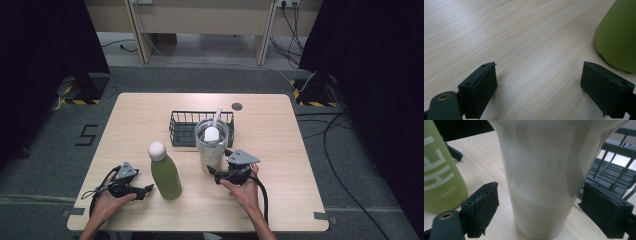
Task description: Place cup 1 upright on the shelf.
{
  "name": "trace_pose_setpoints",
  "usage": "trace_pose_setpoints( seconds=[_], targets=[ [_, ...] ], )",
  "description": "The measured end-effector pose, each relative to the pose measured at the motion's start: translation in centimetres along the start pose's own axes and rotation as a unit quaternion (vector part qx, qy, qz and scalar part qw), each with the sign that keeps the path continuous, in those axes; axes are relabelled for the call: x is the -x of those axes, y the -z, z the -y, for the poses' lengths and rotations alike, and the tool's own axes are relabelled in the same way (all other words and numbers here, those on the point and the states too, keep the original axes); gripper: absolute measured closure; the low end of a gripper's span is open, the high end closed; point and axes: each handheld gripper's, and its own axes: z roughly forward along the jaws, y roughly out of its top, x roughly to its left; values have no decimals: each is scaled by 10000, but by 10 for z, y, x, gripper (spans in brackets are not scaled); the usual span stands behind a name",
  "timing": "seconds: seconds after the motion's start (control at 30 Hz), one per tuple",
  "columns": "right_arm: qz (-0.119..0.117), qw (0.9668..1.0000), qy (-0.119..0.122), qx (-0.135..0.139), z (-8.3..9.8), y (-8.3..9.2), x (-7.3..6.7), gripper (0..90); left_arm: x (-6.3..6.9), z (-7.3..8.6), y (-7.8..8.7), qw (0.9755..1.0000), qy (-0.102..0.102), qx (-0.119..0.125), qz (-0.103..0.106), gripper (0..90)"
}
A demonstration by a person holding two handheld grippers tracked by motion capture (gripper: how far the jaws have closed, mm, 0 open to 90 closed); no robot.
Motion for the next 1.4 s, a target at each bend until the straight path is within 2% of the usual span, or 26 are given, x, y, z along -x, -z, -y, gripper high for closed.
trace_pose_setpoints(
  seconds=[0.2, 1.03, 1.4],
  targets=[
    [86, 9999, 16, 119, -3, -8, 2, 141, 0, 0, 0, 10000, -8, -8, 0, 127],
    [-66, 9985, -74, 537, 6, -40, 6, 86, 0, 0, 0, 10000, -9, 1, -1, 130],
    [-99, 9969, -72, 782, 9, -44, 6, 100, 0, 0, 0, 10000, -6, 4, 4, 130]
  ],
)
